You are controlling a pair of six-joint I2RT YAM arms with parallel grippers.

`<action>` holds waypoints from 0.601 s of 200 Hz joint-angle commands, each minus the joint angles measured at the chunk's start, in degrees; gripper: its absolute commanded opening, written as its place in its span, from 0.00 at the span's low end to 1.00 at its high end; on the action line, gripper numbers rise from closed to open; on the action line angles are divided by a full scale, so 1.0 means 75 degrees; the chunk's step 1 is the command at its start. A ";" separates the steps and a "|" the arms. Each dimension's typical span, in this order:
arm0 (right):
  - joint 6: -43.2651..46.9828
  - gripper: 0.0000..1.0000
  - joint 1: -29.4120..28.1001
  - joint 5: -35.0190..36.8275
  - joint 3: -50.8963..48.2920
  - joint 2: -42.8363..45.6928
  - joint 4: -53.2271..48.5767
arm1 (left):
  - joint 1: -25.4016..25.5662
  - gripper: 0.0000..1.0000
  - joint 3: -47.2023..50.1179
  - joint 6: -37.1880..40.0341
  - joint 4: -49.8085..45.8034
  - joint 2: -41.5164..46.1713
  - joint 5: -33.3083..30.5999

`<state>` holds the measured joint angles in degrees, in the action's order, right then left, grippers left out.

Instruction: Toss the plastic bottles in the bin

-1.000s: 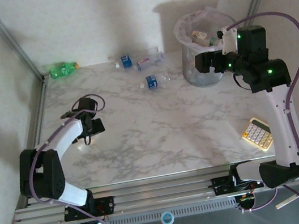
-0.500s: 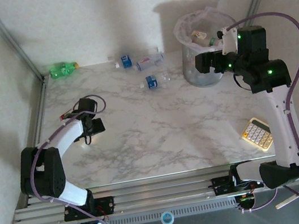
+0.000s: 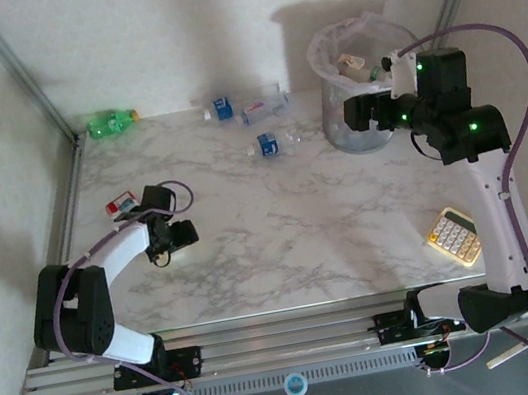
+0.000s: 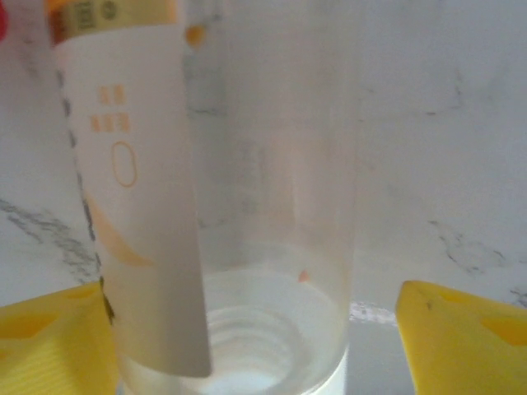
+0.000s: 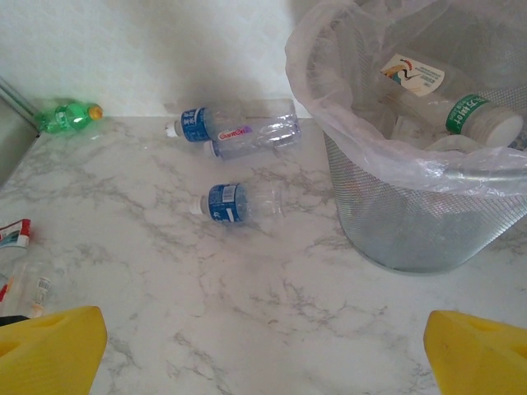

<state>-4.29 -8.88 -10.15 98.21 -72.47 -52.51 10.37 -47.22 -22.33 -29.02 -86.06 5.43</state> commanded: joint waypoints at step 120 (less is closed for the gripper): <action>-0.0497 0.99 0.0011 -0.0307 -0.0056 0.0093 0.0216 | 0.1240 0.46 0.0172 0.0334 0.1213 0.1958 0.0333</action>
<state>-6.15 -8.88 -10.50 98.21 -72.47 -52.47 16.53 -44.34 -22.00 -22.87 -76.03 7.77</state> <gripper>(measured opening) 0.991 0.556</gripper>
